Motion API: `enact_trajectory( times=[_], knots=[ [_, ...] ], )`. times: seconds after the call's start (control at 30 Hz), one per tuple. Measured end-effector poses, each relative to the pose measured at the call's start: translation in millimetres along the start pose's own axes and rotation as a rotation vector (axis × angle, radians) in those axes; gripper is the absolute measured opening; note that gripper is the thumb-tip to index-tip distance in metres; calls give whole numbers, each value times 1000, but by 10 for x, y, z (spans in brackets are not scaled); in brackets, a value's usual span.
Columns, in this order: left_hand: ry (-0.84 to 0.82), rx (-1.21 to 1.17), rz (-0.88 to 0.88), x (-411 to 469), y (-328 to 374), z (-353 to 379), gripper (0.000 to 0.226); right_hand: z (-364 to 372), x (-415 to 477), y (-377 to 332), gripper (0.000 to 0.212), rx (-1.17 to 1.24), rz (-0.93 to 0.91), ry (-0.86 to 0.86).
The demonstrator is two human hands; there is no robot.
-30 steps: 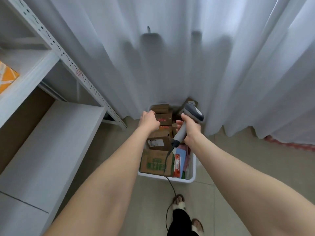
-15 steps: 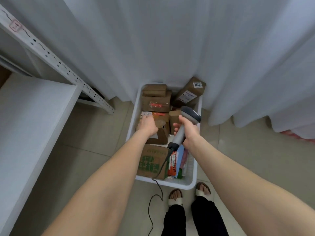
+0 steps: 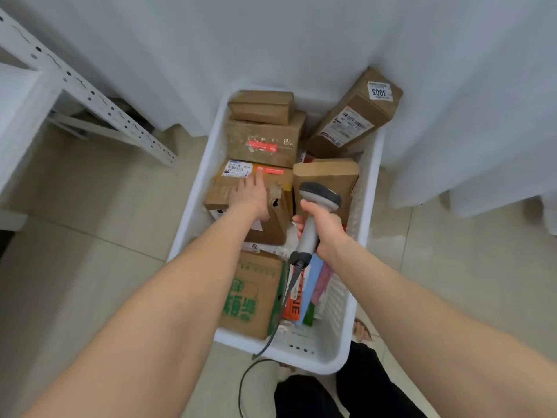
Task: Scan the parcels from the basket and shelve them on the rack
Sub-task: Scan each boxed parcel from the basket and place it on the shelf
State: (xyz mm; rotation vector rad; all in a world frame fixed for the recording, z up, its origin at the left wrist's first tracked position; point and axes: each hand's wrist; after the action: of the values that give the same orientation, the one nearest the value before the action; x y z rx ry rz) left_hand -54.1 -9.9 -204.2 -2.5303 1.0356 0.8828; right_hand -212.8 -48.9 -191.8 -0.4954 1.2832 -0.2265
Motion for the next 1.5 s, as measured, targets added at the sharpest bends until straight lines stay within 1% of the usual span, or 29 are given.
enact_trajectory(
  times=[0.13, 0.23, 0.3, 0.47, 0.53, 0.63, 0.67, 0.77, 0.87, 0.97, 1.1, 1.2, 1.3, 1.43, 1.5],
  knots=[
    [-9, 193, 43, 248, -13, 134, 111, -68, 242, 51, 17, -10, 10, -29],
    [101, 289, 87, 266, -34, 210, 86, -94, 282, 58, 17, -2, 17, -32],
    [119, 262, 83, 212, -31, 191, 71, -87, 240, 44, 17, -5, 18, -34],
    [88, 9, 35, -69, -75, -227, 67, 23, -161, -109, 20, -25, -2, -11],
    [76, -142, -6, -240, -115, -514, 72, 90, -400, -243, 18, -18, -15, 3],
    [65, -395, -127, -567, -215, -1016, 82, 194, -808, -504, 17, -4, -34, 36],
    [68, -481, -161, -685, -261, -1189, 81, 229, -954, -599, 19, -9, -45, 43],
    [90, -790, -196, -1068, -387, -1706, 62, 332, -1404, -889, 24, -23, -84, 76],
    [62, -1047, -208, -1513, -499, -2198, 50, 476, -1884, -1161, 37, -20, -132, 122],
    [38, -1196, -203, -1954, -605, -2669, 37, 618, -2350, -1394, 55, 0, -165, 134],
    [51, -1310, -210, -2492, -811, -3226, 39, 800, -2924, -1604, 75, 10, -201, 87],
    [118, -1389, -248, -2834, -998, -3541, 47, 949, -3314, -1670, 78, 42, -206, 43],
    [259, -1505, -303, -3113, -1167, -3756, 58, 1116, -3640, -1695, 74, 126, -196, 17],
    [405, -1596, -341, -3440, -1276, -3889, 48, 1361, -3999, -1727, 78, 256, -172, -44],
    [465, -1659, -358, -3583, -1276, -3914, 53, 1466, -4180, -1767, 79, 276, -159, -56]
  ],
)
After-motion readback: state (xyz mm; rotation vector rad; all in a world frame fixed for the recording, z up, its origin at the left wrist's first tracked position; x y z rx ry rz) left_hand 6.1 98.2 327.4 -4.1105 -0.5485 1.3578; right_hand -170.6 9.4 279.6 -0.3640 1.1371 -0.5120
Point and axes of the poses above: each hand's wrist, its own x-axis towards the middle knuckle, its own z-axis out of the palm, y = z × x, and after that the axes turned 3 degrees about -z, right-handed
